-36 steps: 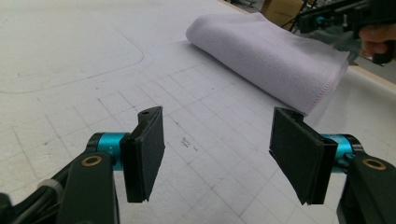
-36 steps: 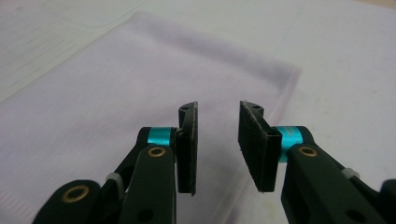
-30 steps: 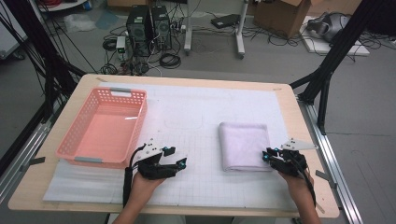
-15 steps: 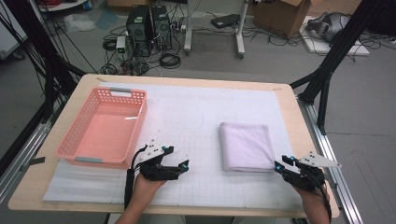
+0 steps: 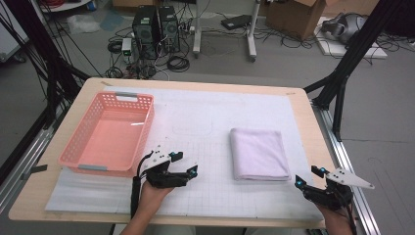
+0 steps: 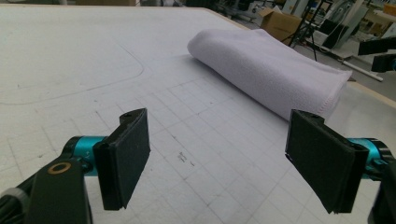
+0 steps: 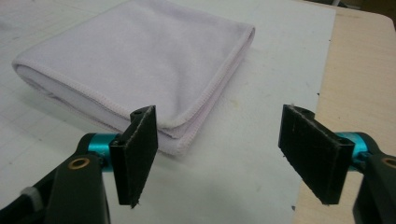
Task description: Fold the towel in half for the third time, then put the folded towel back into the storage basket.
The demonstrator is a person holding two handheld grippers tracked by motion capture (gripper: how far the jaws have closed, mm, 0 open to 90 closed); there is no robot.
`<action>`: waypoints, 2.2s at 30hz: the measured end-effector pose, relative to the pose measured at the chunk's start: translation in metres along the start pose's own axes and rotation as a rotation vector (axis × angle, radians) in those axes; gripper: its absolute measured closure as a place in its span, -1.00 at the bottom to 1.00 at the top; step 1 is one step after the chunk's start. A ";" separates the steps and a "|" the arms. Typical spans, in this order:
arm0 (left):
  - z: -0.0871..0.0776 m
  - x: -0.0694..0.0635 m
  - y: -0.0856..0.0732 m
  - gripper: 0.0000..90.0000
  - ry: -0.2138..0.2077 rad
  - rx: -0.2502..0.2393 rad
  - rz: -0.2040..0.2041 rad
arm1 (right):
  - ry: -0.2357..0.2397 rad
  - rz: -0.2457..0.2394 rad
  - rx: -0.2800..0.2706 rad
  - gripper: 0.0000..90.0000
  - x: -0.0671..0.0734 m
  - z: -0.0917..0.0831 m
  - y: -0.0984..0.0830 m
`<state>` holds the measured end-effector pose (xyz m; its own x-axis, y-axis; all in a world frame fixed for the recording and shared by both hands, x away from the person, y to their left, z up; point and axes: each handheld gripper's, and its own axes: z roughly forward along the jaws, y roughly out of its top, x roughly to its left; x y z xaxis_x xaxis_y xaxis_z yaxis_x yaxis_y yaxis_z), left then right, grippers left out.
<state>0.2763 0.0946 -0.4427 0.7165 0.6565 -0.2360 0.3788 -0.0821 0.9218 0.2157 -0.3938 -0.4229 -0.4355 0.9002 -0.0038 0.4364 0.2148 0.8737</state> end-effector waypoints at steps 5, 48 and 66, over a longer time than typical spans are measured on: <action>0.002 0.000 0.001 -0.60 0.009 -0.016 0.021 | -0.002 -0.005 0.006 -0.42 0.000 -0.001 -0.001; 0.093 -0.030 0.051 -0.54 -0.091 0.129 0.011 | 0.041 0.000 0.025 -0.42 0.001 0.005 -0.005; 0.163 -0.050 0.038 -0.54 -0.054 0.319 -0.124 | 0.055 0.002 0.023 -0.42 0.001 0.006 -0.004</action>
<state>0.3504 -0.0639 -0.4456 0.6802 0.6360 -0.3644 0.6231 -0.2399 0.7444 0.2176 -0.3914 -0.4296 -0.4770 0.8785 0.0256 0.4554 0.2221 0.8621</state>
